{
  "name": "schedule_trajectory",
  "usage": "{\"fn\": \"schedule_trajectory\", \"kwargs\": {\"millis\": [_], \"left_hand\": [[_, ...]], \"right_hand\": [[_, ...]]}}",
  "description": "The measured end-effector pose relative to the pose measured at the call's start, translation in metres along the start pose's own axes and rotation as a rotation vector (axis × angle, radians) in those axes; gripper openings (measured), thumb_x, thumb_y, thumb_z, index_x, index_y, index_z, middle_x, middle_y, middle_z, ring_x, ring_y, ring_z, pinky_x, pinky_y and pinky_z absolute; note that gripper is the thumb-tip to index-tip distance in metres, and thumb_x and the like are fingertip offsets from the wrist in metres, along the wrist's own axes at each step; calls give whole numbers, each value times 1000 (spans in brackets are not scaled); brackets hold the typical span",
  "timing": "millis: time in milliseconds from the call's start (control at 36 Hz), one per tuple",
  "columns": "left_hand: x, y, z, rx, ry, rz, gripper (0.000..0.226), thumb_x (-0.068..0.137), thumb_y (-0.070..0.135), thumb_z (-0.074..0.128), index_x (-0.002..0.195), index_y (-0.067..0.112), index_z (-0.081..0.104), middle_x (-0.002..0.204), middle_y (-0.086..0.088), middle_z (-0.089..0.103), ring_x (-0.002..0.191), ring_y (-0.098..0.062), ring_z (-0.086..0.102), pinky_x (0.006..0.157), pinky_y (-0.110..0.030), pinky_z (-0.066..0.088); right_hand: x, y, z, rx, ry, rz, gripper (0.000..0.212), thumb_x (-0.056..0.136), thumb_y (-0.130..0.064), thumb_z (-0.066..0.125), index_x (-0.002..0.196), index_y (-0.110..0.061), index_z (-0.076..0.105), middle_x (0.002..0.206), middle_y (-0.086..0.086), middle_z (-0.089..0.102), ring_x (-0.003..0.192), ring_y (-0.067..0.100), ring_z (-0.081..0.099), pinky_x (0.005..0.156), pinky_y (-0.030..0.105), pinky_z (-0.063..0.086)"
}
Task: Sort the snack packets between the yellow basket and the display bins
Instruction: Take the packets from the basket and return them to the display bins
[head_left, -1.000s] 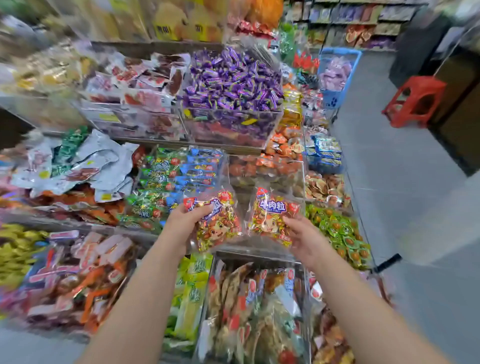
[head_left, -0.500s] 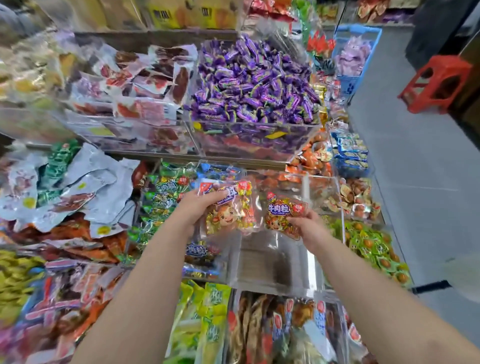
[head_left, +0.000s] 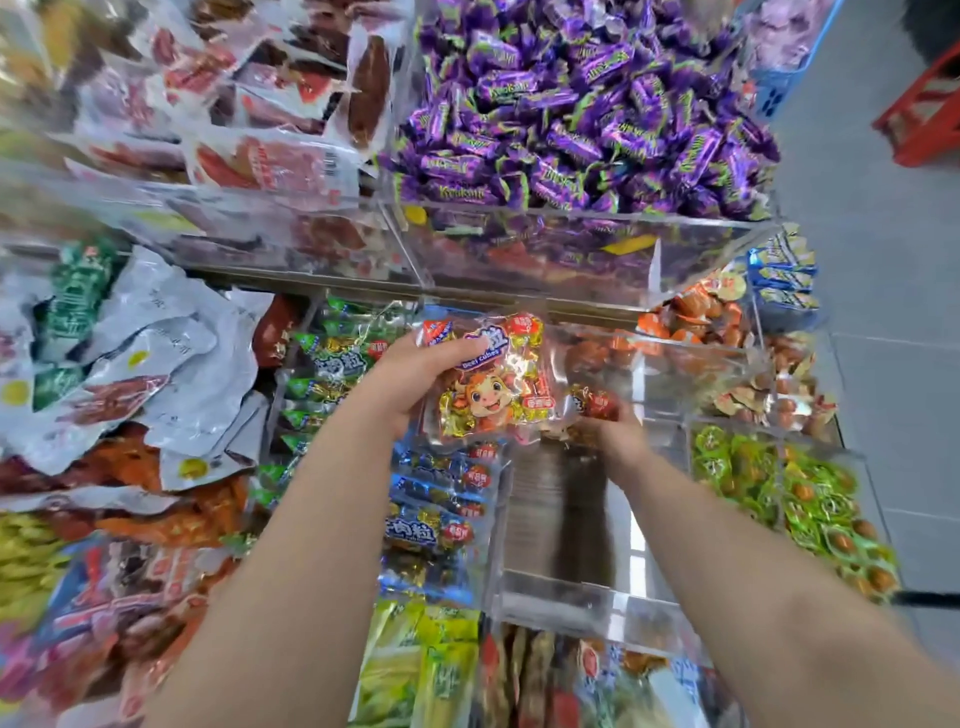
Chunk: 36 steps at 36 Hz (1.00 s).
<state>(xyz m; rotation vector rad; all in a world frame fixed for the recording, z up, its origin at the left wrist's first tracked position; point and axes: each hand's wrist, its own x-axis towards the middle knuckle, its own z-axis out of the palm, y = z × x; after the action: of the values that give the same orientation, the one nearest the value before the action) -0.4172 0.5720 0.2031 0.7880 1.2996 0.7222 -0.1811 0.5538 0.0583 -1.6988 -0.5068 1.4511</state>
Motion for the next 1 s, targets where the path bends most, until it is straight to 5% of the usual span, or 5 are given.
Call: {"fn": "schedule_trajectory", "kwargs": {"millis": [167, 417, 556, 806, 1000], "left_hand": [[-4, 0, -2, -12, -14, 14, 62, 54, 33, 84, 108, 12, 60, 90, -13, 75, 81, -30, 73, 59, -37, 58], [-13, 0, 0, -24, -6, 31, 61, 57, 30, 82, 110, 11, 59, 91, -12, 75, 82, -29, 73, 60, -38, 58], [-18, 3, 3, -9, -24, 44, 56, 57, 30, 82, 105, 11, 60, 89, -11, 75, 80, -28, 73, 58, -35, 58], [-26, -1, 31, 78, -99, 60, 39, 66, 24, 81, 99, 11, 63, 77, -8, 75, 60, -22, 72, 45, -28, 53], [-35, -9, 70, 262, -112, 130, 14, 70, 22, 84, 76, 24, 72, 72, -1, 74, 63, -15, 69, 56, -29, 57]], "right_hand": [[12, -3, -4, -689, 152, -72, 65, 70, -36, 81, 122, -11, 50, 114, 10, 61, 103, 28, 58, 86, 28, 49], [14, 0, 13, -313, 178, -92, 52, 72, -10, 79, 118, -5, 56, 113, 17, 65, 102, 32, 63, 92, 46, 50], [8, 1, 15, 26, 250, -25, 70, 68, -9, 78, 116, -11, 28, 118, 21, 52, 104, 33, 59, 97, 43, 47], [-74, -28, -13, 301, 18, -50, 20, 92, -25, 58, 74, -17, 53, 59, -3, 55, 49, 6, 51, 45, 16, 42], [-143, -51, -36, -125, -246, -314, 31, 61, -48, 75, 81, -31, 60, 72, -15, 68, 64, 3, 63, 51, 15, 45]]}}
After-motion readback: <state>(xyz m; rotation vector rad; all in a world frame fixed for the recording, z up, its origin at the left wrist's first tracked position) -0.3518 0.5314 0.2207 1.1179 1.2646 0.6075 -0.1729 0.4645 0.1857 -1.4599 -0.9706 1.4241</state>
